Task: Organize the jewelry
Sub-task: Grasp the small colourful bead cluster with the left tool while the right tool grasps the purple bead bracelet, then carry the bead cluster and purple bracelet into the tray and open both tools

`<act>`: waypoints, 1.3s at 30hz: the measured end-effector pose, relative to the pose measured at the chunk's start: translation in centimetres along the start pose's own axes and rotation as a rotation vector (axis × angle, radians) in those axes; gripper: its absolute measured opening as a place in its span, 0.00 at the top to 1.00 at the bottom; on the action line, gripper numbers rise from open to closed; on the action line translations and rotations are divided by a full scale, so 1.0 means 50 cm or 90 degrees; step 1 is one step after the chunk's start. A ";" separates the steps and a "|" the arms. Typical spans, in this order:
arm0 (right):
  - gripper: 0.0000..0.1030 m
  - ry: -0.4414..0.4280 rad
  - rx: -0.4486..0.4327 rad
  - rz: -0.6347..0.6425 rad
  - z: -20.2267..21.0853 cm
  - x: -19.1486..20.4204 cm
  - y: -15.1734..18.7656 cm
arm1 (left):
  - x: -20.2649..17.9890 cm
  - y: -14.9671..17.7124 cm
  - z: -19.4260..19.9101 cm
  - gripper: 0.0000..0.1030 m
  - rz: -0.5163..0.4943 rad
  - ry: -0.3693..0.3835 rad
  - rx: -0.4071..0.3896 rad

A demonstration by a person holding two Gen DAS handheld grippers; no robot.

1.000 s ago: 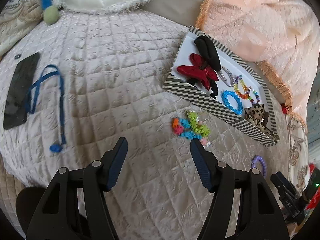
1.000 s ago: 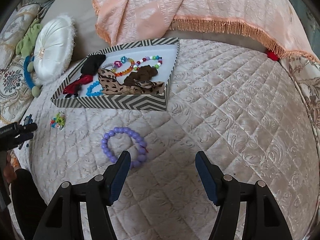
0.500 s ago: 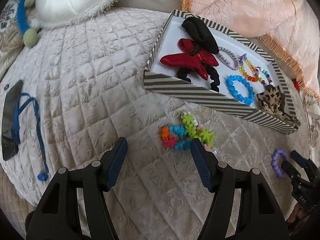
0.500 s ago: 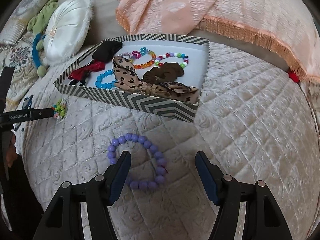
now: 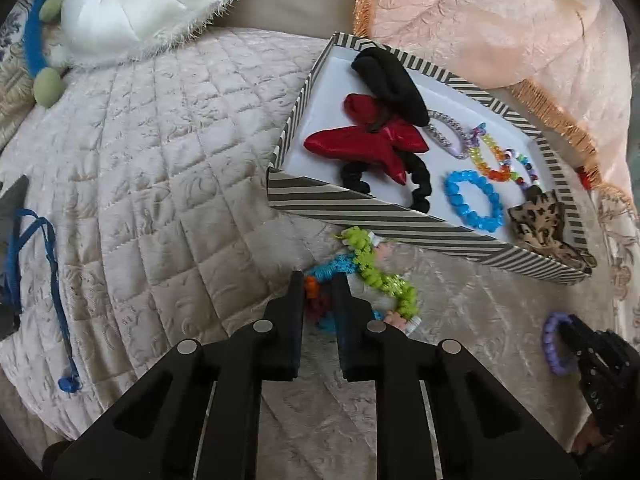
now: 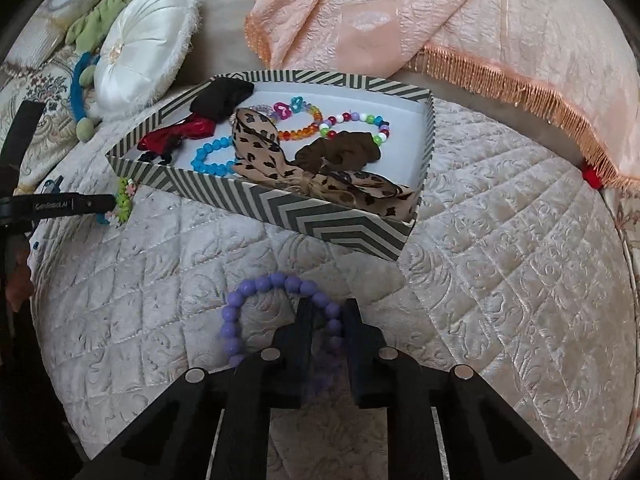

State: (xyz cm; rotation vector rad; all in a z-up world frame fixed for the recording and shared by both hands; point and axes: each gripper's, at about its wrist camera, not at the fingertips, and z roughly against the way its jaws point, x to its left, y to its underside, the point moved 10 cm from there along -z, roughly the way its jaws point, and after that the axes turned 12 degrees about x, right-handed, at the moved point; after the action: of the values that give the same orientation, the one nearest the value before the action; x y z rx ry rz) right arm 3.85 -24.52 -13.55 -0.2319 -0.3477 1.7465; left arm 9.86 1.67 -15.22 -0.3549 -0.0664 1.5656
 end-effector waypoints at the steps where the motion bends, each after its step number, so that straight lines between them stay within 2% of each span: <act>1: 0.86 -0.008 -0.005 -0.006 0.007 0.000 0.000 | -0.001 0.001 0.005 0.88 0.000 0.008 0.000; 6: 0.87 -0.039 -0.032 -0.020 0.050 0.001 -0.006 | -0.006 0.011 0.042 0.88 0.003 0.059 0.004; 17: 0.87 -0.062 -0.096 -0.023 0.162 0.014 -0.038 | -0.056 -0.007 0.188 0.88 -0.030 0.072 -0.069; 22: 0.87 -0.064 -0.121 -0.021 0.203 0.018 -0.056 | -0.078 -0.021 0.236 0.88 -0.050 0.066 -0.095; 23: 0.92 -0.066 -0.125 -0.021 0.210 0.018 -0.060 | -0.083 -0.026 0.245 0.88 -0.053 0.062 -0.101; 27: 0.92 -0.062 -0.139 -0.020 0.231 0.016 -0.074 | -0.108 -0.044 0.270 0.88 -0.067 0.049 -0.120; 39: 0.92 -0.067 -0.148 -0.018 0.245 0.008 -0.092 | -0.173 -0.071 0.286 0.88 -0.112 0.025 -0.142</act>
State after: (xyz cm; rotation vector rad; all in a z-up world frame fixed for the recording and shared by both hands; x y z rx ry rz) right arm 3.79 -24.62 -0.48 -0.3004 -0.6288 1.6934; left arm 9.40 -4.16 0.83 -0.5405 -0.2363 1.3789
